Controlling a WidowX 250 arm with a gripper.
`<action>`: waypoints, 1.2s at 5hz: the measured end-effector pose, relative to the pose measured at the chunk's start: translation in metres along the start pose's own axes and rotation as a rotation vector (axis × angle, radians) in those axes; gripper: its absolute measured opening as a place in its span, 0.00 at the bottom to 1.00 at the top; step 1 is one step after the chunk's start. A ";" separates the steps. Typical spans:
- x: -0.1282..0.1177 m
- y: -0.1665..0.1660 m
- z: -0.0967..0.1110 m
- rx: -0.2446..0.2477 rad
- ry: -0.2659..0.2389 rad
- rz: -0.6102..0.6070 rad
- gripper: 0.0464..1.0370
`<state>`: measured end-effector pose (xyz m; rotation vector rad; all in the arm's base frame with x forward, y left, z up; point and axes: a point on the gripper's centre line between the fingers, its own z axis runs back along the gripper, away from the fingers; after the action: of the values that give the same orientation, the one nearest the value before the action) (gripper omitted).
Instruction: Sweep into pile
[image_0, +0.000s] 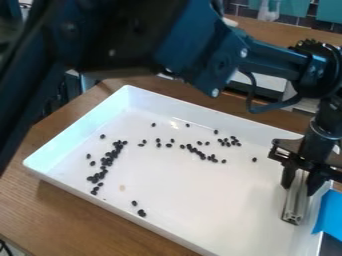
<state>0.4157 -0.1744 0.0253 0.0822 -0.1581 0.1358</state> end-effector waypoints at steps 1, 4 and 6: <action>0.005 -0.002 -0.003 0.008 -0.008 0.003 0.35; 0.005 0.018 -0.009 -0.010 0.000 -0.016 0.35; 0.010 0.058 -0.016 -0.022 0.027 -0.007 0.35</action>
<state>0.4201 -0.1139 0.0153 0.0594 -0.1327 0.1277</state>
